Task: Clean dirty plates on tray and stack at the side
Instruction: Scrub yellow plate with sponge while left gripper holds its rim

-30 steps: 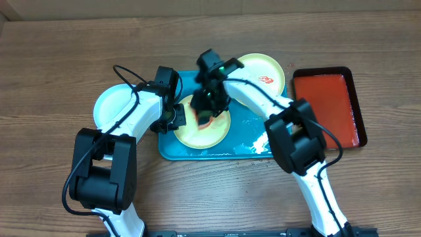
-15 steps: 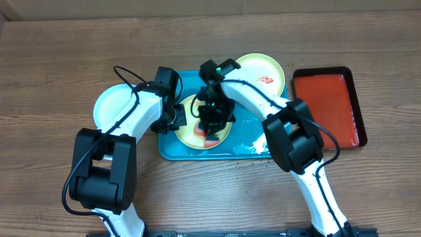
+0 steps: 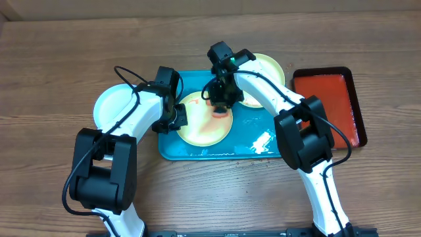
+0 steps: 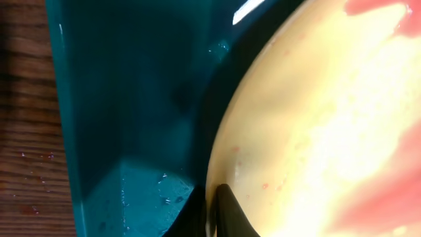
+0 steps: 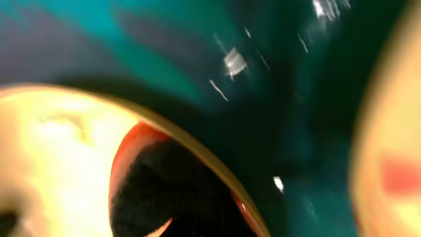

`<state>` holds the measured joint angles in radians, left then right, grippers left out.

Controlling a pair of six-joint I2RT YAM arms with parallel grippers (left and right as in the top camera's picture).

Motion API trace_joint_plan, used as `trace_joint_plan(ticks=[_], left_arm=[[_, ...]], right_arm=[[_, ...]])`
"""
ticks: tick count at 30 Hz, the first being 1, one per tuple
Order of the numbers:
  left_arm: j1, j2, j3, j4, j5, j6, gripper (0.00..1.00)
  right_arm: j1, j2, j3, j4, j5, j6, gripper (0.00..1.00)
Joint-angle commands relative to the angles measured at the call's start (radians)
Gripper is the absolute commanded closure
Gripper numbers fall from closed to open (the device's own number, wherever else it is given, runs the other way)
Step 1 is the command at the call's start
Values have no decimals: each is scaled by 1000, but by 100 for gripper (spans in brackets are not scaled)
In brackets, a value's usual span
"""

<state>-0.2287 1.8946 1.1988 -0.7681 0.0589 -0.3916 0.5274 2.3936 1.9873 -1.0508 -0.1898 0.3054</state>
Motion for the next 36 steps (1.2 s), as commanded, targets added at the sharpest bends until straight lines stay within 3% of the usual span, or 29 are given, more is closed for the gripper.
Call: trace_joint_plan(ticks=[1, 14, 21, 30, 36], left_arm=[[0, 15, -19, -9, -33, 2, 96], [0, 15, -19, -9, -32, 2, 96], [0, 15, -19, -10, -32, 2, 96], [10, 15, -19, -13, -25, 2, 96], [39, 15, -19, -13, 6, 2, 96]], right_arm=[[19, 36, -13, 65, -43, -13, 96], [142, 120, -13, 103, -315, -51, 96], [145, 120, -13, 32, -449, -45, 96], [141, 108, -8, -133, -409, -94, 96], [134, 68, -8, -219, -166, -92, 96]])
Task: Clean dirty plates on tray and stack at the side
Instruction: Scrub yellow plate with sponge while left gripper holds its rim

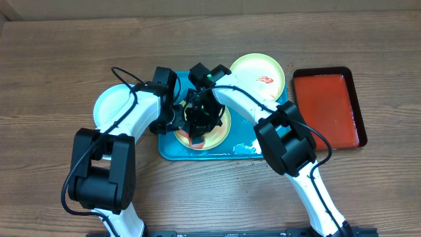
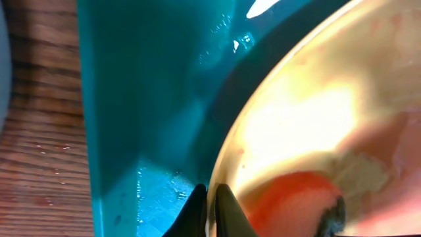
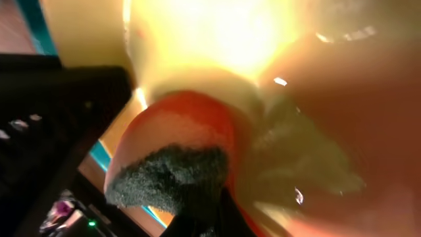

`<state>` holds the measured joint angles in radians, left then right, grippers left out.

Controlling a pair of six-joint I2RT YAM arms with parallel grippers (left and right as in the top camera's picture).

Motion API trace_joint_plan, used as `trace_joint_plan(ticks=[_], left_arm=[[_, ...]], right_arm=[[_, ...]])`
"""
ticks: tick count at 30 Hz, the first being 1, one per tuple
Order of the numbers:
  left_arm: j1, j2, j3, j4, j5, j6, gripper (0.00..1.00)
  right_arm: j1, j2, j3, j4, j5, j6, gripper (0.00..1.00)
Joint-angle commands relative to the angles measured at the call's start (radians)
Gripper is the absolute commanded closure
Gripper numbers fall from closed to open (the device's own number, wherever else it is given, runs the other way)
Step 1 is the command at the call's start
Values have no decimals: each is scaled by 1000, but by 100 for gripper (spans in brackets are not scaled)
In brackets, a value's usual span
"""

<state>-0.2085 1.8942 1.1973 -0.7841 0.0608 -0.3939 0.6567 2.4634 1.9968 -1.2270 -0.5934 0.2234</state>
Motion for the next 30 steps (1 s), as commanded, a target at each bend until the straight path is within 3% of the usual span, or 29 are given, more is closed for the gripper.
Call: trace_joint_plan(ticks=[1, 10, 15, 18, 23, 30], left_arm=[[23, 15, -18, 3, 11, 5, 96], [32, 15, -18, 3, 18, 5, 96], [32, 15, -18, 3, 30, 11, 96], [33, 15, -18, 3, 73, 24, 96], [46, 15, -18, 0, 180, 59, 96], [126, 15, -46, 31, 386, 84, 96]], right_arm=[[2, -8, -18, -53, 293, -1, 96], [-35, -20, -18, -84, 793, 160, 96], [-37, -20, -18, 14, 908, 175, 96], [-29, -17, -20, 142, 863, 145, 96], [-13, -11, -51, 340, 552, -1, 96], [-6, 7, -74, 354, 284, 16, 96]])
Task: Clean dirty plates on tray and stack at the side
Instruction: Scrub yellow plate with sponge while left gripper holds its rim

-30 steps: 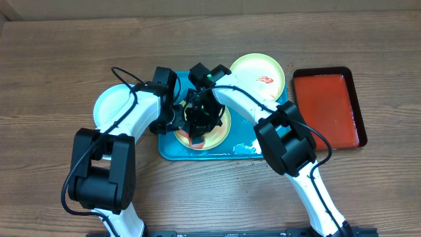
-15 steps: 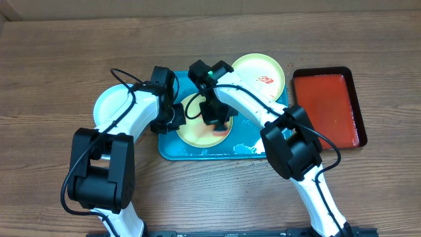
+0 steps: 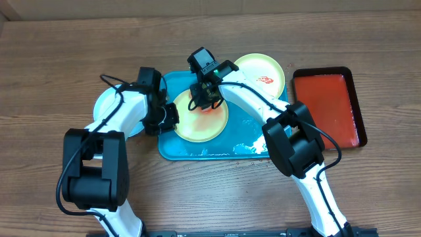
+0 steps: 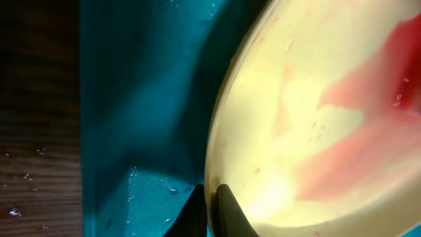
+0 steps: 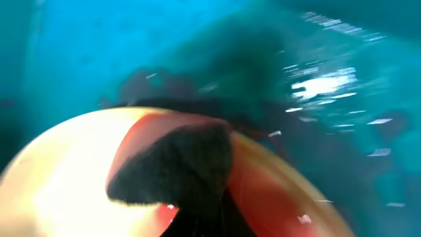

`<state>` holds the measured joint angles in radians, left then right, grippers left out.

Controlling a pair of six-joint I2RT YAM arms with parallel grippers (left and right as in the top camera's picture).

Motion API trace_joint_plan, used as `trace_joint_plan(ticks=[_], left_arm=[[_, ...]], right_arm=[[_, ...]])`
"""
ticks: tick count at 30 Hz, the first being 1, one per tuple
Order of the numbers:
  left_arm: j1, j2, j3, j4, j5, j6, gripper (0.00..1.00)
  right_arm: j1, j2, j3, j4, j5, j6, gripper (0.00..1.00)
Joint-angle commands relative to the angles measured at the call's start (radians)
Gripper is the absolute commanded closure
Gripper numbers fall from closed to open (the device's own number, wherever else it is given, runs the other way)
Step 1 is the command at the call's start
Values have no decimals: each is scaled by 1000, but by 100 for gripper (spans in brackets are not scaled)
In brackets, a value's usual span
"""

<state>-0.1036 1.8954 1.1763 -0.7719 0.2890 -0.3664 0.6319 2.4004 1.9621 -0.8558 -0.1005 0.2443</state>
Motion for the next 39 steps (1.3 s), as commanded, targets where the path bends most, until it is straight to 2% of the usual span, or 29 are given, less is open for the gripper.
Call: trace_joint_plan(ticks=[1, 6, 14, 22, 29, 35, 39], left_arm=[[31, 14, -31, 24, 161, 56, 96], [47, 14, -37, 53, 190, 57, 96], [51, 14, -37, 79, 230, 52, 96], [53, 14, -37, 78, 229, 51, 96], [53, 14, -37, 78, 225, 52, 96], [53, 14, -37, 77, 216, 52, 96], [53, 14, -37, 76, 209, 52, 96]], right_arm=[[18, 70, -39, -22, -246, -5, 96], [32, 70, -39, -58, -367, -6, 96], [66, 70, -39, -218, -324, -18, 96], [40, 68, -8, -369, -63, -18, 96], [20, 68, 65, -515, 285, -17, 96], [0, 68, 65, -510, 486, -9, 96], [-5, 68, 64, -408, 490, -10, 96]])
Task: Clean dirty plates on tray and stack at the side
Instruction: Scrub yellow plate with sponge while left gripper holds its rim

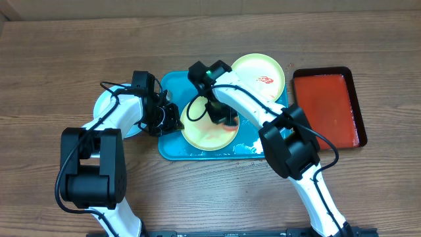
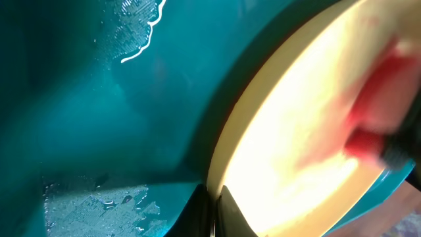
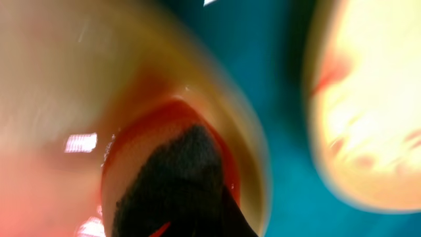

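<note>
A yellow plate (image 1: 200, 128) smeared with red lies on the wet teal tray (image 1: 172, 84). My left gripper (image 1: 172, 120) is shut on the plate's left rim, and its fingertips (image 2: 227, 207) pinch that rim (image 2: 230, 151) in the left wrist view. My right gripper (image 1: 222, 117) is shut on a dark sponge with an orange back (image 3: 174, 181) and presses it on the plate's right side (image 3: 59, 72). A second yellow plate (image 1: 258, 74) with a red stain sits at the tray's far right corner. It also shows blurred in the right wrist view (image 3: 368, 118).
A pale blue plate (image 1: 108, 105) lies on the wooden table left of the tray, partly under my left arm. A red tray (image 1: 327, 105) stands to the right. Water films the teal tray floor (image 2: 99, 197).
The sponge in my right gripper has gone from the plate's far edge to its right side. My left gripper still pinches the left rim and has shifted slightly.
My left gripper held the plate's left rim at every moment. The sponge in my right gripper was first at the plate's far right, then at its near left, then at its far edge, and now on its right side.
</note>
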`<state>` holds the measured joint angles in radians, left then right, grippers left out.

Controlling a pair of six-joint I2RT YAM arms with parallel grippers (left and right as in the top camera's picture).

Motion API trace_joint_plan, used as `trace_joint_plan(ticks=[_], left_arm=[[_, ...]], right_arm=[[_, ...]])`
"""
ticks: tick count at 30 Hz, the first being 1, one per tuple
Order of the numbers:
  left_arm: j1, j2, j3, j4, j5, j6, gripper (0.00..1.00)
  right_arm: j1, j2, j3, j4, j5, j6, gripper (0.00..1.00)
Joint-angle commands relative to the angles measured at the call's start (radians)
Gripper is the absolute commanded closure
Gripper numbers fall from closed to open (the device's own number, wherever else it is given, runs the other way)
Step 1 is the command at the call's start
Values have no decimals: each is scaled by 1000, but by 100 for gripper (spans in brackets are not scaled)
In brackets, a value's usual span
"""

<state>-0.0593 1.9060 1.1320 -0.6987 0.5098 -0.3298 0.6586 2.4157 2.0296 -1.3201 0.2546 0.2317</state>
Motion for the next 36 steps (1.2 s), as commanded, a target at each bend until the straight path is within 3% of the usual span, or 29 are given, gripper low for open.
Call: trace_joint_plan(ticks=[1, 7, 14, 21, 27, 36], left_arm=[[9, 3, 7, 2, -12, 16, 96], [9, 3, 7, 0, -12, 15, 96], [9, 3, 7, 1, -12, 15, 96], [9, 3, 7, 0, -12, 15, 96], [9, 3, 7, 0, -16, 15, 96], [9, 3, 7, 0, -23, 15, 96]], right_arm=[[-32, 53, -3, 93, 111, 0, 96], [-18, 63, -10, 285, -325, -135, 96], [45, 69, -10, 305, -603, -188, 96], [89, 69, -10, 232, -661, -214, 96], [78, 61, -6, 72, -660, -283, 96], [43, 55, -7, -74, -509, -284, 96]])
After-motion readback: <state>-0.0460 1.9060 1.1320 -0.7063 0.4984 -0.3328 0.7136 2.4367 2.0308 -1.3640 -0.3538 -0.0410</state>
